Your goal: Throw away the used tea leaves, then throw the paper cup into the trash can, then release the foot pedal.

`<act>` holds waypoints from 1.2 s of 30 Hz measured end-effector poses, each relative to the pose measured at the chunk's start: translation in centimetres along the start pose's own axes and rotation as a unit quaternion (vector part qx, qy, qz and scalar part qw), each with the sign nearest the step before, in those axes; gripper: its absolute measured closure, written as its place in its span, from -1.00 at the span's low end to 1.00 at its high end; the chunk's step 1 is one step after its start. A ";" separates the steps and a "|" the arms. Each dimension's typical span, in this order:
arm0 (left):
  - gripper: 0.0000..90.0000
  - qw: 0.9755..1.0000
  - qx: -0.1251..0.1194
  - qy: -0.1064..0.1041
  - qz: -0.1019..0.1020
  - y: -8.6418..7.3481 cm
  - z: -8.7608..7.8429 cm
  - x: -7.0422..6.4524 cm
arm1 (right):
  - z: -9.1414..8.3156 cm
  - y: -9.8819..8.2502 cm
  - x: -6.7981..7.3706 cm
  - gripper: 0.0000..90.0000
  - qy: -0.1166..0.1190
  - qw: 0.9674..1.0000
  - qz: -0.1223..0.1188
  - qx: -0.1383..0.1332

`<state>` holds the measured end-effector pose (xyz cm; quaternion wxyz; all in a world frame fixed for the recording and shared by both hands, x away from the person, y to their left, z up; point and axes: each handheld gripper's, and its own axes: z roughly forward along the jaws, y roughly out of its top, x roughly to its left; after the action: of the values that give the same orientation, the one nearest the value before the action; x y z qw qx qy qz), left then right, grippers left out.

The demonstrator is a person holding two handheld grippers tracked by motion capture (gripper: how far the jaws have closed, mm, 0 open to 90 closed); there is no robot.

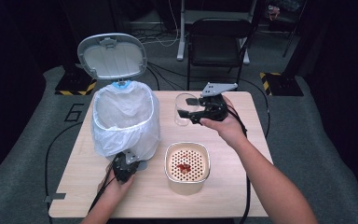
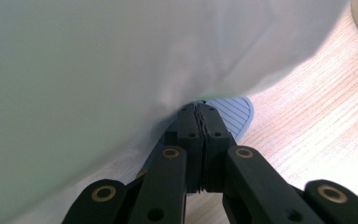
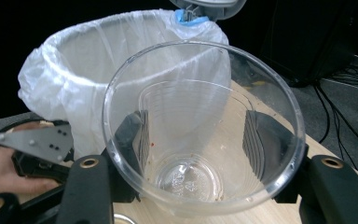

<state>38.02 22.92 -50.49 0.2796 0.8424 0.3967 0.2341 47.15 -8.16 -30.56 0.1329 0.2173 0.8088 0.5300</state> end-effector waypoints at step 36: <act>0.97 1.000 0.004 -0.001 -0.001 0.1 -0.1 0.1 | 4.3 9.8 2.8 -0.13 0.006 0.999 -0.013 -0.031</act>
<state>38.05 22.98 -50.37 0.2772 0.8432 0.3984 0.2313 48.67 0.03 -23.30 0.1414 0.1996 0.7953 0.5546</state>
